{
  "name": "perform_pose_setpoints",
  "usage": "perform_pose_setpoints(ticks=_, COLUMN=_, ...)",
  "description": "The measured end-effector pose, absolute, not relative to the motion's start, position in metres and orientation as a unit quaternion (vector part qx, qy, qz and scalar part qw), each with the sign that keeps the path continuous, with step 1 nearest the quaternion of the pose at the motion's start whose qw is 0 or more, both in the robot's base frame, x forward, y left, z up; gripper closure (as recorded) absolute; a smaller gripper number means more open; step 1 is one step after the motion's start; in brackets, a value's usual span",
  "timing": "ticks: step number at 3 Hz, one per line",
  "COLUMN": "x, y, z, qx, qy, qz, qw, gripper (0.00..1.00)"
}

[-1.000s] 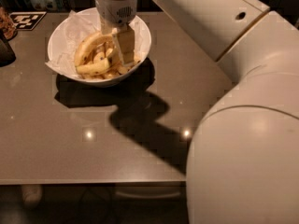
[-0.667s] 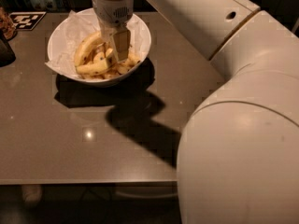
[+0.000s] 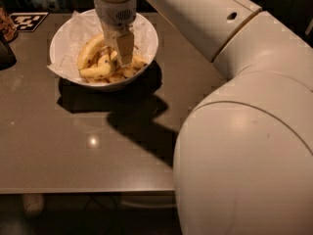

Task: Pick banana from white bowl

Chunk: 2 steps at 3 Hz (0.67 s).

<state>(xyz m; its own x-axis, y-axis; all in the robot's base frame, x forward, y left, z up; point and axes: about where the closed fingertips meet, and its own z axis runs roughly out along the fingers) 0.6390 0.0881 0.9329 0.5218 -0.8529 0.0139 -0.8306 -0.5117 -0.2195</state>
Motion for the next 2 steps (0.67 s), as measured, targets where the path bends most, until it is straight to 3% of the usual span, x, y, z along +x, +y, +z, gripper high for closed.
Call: perform_pose_setpoints(ticks=2, x=0.645, y=0.089, z=0.914, qx=-0.873, qy=0.479, qz=-0.055, qw=0.073, gripper=0.43)
